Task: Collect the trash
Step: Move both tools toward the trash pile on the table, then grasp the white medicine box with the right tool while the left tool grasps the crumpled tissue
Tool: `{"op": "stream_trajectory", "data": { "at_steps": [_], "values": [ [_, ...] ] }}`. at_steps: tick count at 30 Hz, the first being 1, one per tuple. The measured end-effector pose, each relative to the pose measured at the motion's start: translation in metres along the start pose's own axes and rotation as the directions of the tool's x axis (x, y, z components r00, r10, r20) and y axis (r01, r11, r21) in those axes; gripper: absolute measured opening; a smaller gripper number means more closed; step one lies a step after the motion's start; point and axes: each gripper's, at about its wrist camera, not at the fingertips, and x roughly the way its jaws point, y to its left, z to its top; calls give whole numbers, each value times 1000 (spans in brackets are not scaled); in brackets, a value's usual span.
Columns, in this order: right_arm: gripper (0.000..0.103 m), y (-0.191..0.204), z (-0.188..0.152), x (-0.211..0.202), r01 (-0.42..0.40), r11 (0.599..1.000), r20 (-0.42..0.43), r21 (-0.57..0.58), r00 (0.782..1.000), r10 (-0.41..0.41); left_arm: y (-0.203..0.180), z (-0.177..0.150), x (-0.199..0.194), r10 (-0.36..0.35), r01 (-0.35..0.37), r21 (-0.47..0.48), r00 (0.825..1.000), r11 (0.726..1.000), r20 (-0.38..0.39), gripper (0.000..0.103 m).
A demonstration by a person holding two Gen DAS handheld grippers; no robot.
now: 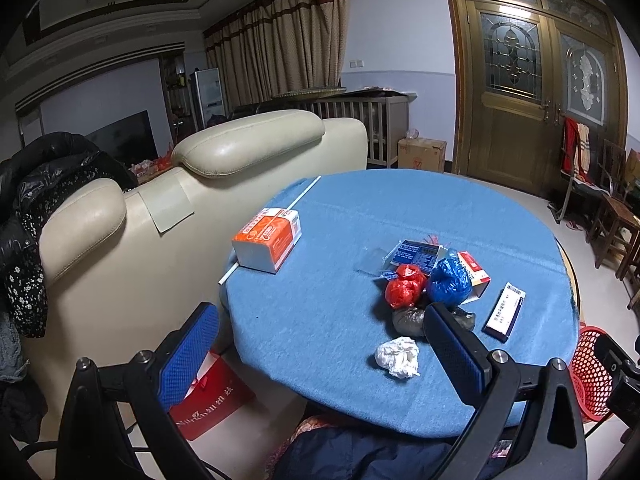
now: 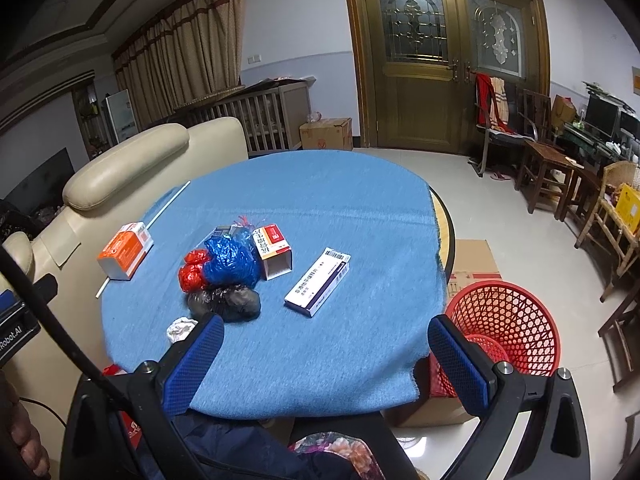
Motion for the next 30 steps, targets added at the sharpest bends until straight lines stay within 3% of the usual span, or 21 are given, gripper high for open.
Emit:
{"op": "stream_trajectory", "data": {
  "at_steps": [15,16,30],
  "values": [
    [103,3,-1,12,-3,1000,-38,10,999,4,3,-3,12,55,-53,31,998,998,-41,102],
    [103,3,-1,13,-3,1000,-41,11,999,4,4,-3,13,113,-109,70,992,992,-53,102],
    [103,-6,8,53,17,999,-104,41,994,-12,10,-10,47,134,-123,85,983,989,-127,102]
  ]
}}
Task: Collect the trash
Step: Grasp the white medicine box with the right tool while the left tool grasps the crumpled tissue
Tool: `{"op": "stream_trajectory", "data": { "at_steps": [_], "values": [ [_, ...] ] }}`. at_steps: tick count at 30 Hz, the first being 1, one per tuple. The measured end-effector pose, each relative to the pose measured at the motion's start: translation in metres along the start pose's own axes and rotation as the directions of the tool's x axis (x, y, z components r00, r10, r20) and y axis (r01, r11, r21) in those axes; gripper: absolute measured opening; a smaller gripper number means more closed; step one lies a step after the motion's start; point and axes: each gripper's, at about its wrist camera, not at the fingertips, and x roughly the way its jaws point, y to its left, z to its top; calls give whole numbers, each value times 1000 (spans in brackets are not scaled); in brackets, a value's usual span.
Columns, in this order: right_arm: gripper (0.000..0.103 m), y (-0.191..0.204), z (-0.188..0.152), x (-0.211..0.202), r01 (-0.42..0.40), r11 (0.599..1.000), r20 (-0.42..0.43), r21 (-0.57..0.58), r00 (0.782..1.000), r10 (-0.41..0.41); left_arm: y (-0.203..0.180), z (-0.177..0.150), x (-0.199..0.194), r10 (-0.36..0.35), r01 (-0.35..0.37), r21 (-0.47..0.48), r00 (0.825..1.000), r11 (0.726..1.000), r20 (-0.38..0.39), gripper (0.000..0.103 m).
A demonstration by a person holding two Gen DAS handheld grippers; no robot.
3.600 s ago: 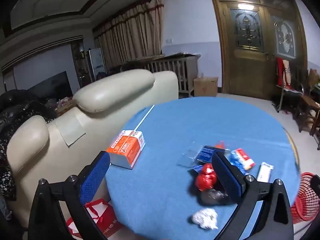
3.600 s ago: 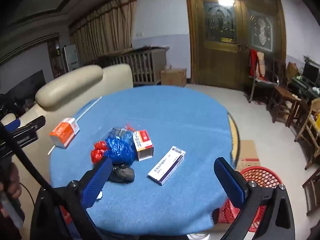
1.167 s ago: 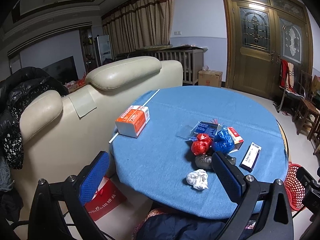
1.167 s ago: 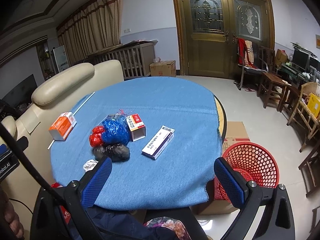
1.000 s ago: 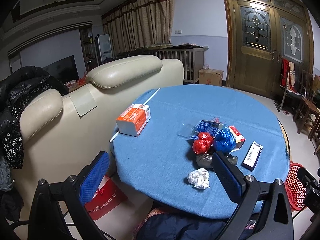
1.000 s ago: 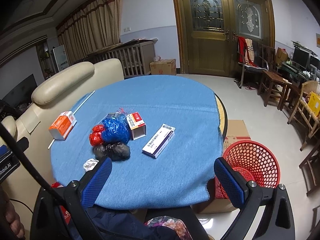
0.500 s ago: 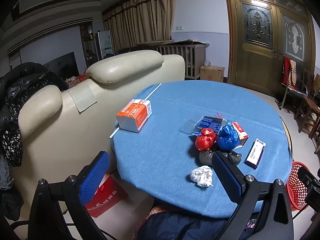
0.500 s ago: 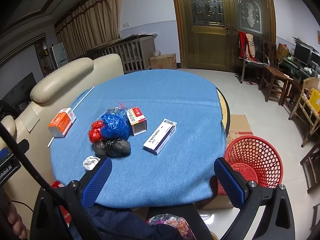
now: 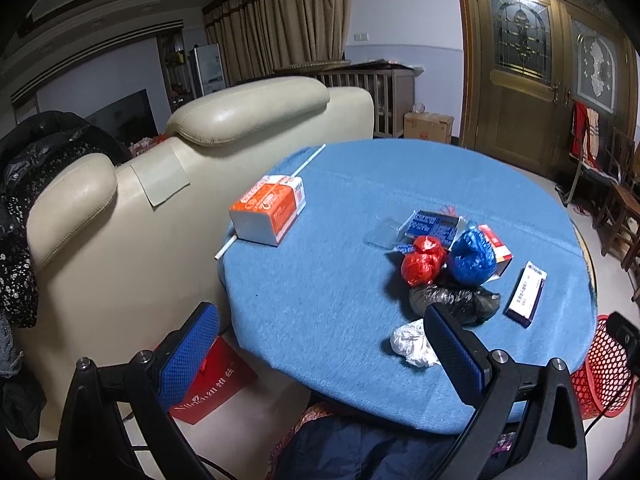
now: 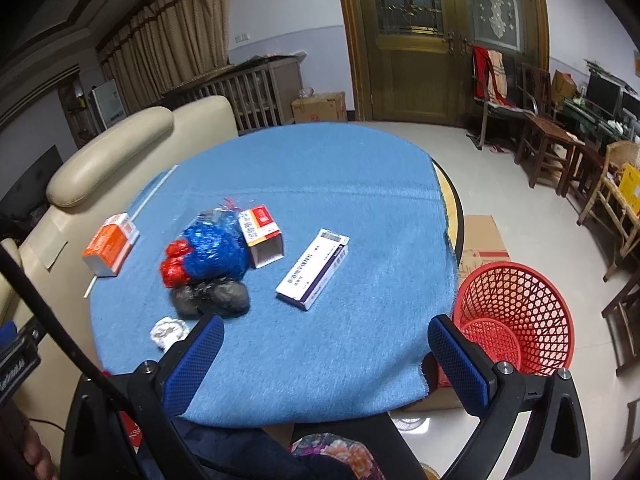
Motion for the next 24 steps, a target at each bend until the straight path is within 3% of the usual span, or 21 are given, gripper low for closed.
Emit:
{"op": "stream_trajectory", "data": {
  "at_steps": [6,11,14,17,20,22,24],
  "values": [
    [103,-11,18,66,-8,998,-136,64,991,17,-4,-3,46,-45,48,27,994,998,-98,102],
    [101,-10,37,126,-20,993,-213,116,976,45,-11,-7,91,-134,137,-1,966,991,-220,102],
    [90,-7,47,159,-12,989,-254,145,966,49,-25,-10,113,-181,185,-12,942,983,-283,102],
    [85,-6,53,190,2,984,-304,180,951,54,-45,-13,127,-230,243,4,921,970,-314,102],
    [85,0,54,212,43,984,-346,172,938,19,-65,-18,138,-239,264,32,912,964,-334,101],
    [85,5,52,221,58,985,-368,160,930,5,-75,-21,145,-260,289,34,902,957,-345,93],
    [85,15,49,227,96,991,-372,96,927,-53,-81,-25,152,-282,314,25,882,949,-378,71]
  ]
}}
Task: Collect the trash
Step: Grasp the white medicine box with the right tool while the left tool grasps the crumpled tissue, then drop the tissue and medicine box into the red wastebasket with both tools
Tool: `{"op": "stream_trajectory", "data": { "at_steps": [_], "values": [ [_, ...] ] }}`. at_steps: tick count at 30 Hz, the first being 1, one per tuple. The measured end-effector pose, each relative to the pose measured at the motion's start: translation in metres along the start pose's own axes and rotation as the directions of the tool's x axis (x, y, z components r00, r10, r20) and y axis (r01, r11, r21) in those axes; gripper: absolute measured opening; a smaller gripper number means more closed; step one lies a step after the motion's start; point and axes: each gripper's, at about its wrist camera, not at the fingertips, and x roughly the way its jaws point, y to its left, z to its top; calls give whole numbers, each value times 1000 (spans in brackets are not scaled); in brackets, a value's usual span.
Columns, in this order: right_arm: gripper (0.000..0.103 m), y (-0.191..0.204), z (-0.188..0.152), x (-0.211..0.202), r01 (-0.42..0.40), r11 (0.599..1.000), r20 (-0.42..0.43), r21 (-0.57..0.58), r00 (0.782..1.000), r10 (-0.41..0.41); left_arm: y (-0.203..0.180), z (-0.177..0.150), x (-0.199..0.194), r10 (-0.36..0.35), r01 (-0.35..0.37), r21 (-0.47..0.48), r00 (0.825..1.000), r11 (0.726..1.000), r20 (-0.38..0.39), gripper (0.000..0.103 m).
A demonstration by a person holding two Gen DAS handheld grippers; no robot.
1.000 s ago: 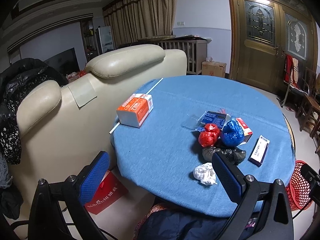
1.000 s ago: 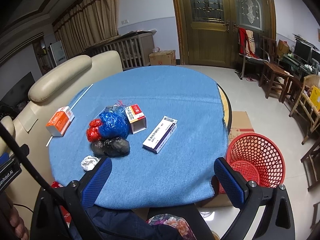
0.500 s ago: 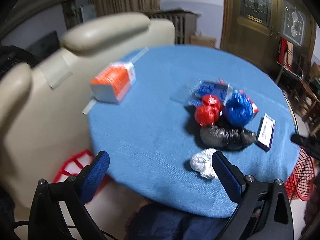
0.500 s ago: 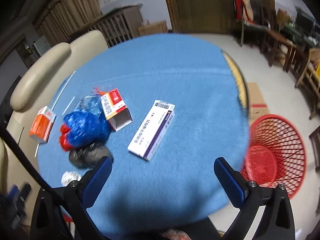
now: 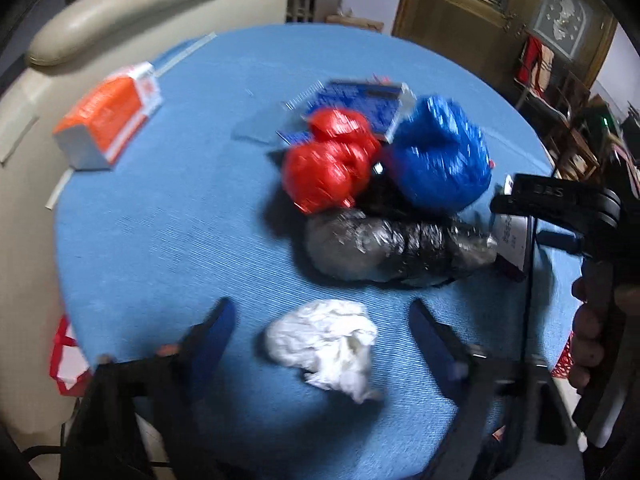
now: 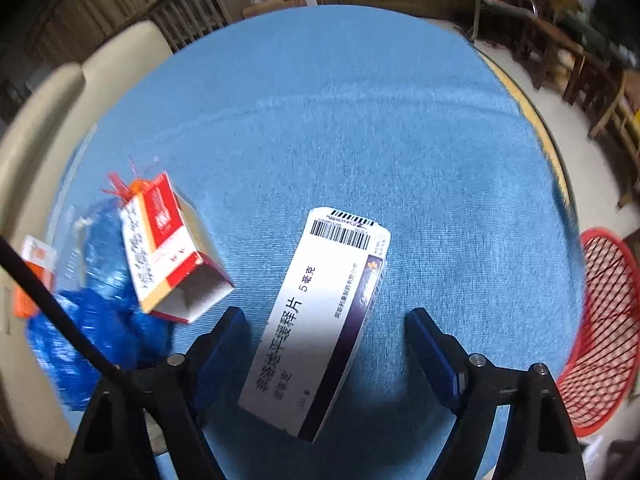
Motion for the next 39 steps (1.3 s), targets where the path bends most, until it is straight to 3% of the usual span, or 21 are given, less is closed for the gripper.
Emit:
{"op": "stream_trajectory", "data": {
  "at_steps": [2,3,7,13,18,21,26,29,33,35,38,39],
  "values": [
    [84,5,-2,2,23,1000,5,-19,1000,-23,-1,-1,9,-9,8,-9,999,1000,-34,59],
    [78,7,-4,3,42,999,13,-28,999,-41,-1,-3,13,-8,7,-13,999,1000,-44,54],
    [55,14,-11,1,115,989,57,-98,992,-109,-5,-4,8,-14,14,4,1000,1000,-10,47],
    [51,-15,-35,-15,-37,997,96,-68,994,44,-15,-14,-10,-15,14,33,1000,999,4,45],
    [51,-57,-53,-55,-130,990,202,-57,969,139,-64,-28,-47,-58,43,180,995,983,79,45],
    [51,-103,-73,-80,-200,980,274,-14,942,196,-109,-29,-67,-120,84,297,987,951,105,45],
    [51,-198,-107,-113,-268,954,365,131,908,205,-195,-21,-77,-249,200,463,967,864,47,45],
    [52,-261,-126,-133,-251,942,397,223,906,148,-253,-20,-70,-326,286,533,945,796,-20,46],
    [53,-319,-148,-135,-294,892,387,343,910,150,-330,-27,-51,-359,348,608,927,714,-109,48],
    [54,-338,-157,-132,-311,867,384,390,910,153,-359,-30,-39,-353,371,620,922,692,-157,49],
    [58,-358,-159,-131,-335,838,366,430,914,177,-380,-36,-18,-313,356,635,932,685,-185,66],
    [64,-359,-158,-128,-351,830,364,434,911,195,-384,-37,-14,-306,349,639,934,685,-182,67]
  ]
}}
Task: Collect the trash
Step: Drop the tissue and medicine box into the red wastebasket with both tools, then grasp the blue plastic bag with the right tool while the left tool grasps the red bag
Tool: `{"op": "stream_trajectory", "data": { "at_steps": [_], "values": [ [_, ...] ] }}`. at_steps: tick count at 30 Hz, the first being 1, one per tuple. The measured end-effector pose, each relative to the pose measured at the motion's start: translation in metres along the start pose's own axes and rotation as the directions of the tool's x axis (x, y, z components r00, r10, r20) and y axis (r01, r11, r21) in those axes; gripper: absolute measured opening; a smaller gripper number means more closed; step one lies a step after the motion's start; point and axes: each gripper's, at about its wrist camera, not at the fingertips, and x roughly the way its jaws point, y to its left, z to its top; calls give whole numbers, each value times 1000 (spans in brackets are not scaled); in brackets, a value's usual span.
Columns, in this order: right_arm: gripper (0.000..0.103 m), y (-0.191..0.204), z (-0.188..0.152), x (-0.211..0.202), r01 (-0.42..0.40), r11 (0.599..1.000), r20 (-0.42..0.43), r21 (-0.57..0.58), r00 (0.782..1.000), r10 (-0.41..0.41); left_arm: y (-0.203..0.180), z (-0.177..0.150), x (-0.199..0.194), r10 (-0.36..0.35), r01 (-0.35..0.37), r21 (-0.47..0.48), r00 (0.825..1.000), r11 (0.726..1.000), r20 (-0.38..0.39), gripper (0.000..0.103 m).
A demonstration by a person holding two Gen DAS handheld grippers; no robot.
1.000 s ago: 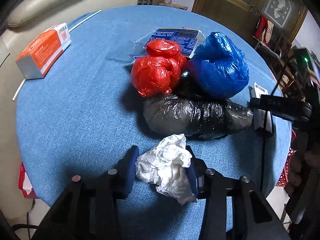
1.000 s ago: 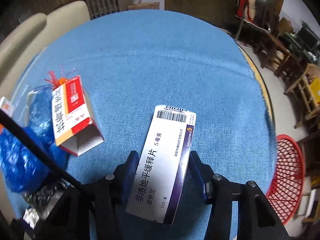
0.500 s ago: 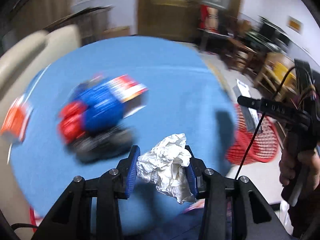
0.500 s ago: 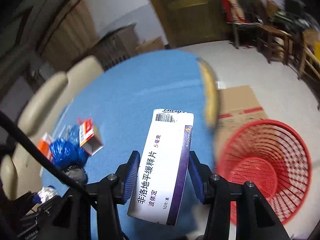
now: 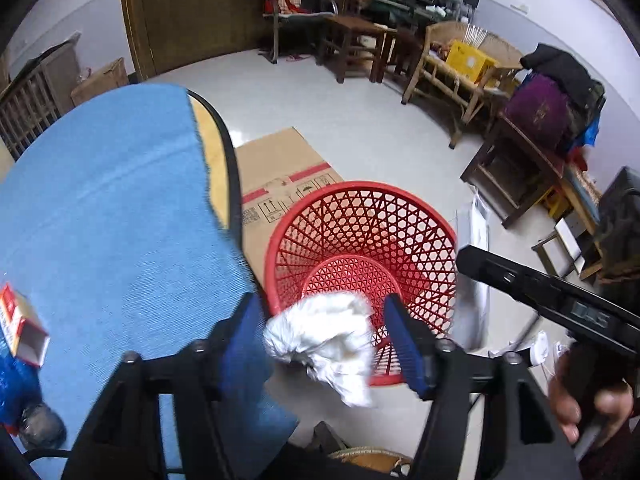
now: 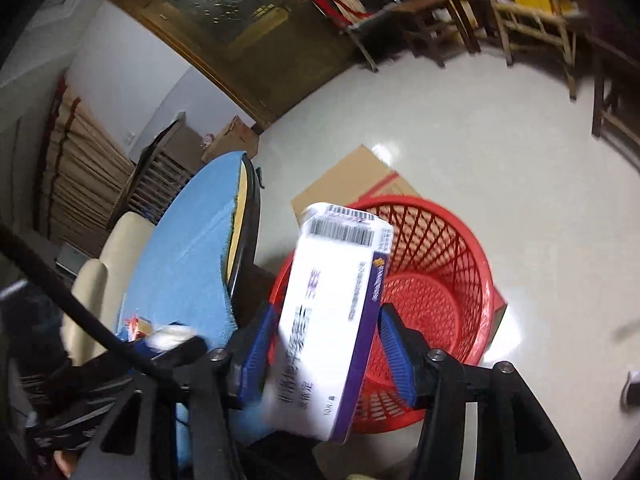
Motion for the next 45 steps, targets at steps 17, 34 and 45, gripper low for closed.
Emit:
{"op": "stream_trajectory", "data": {
  "at_steps": [17,34,45],
  "values": [
    [72,-99,88,53,140,957,-43,253,990,-133,68,-72,-73,164,-158,-55,978,986,128,69],
    [74,-44,32,22,309,943,7,123,950,-312,210,-163,-164,442,-330,-448,880,831,172,73],
    [73,165,1,41,-119,940,-91,-319,991,94,267,-225,-181,490,-327,-596,862,733,130,77]
  ]
}}
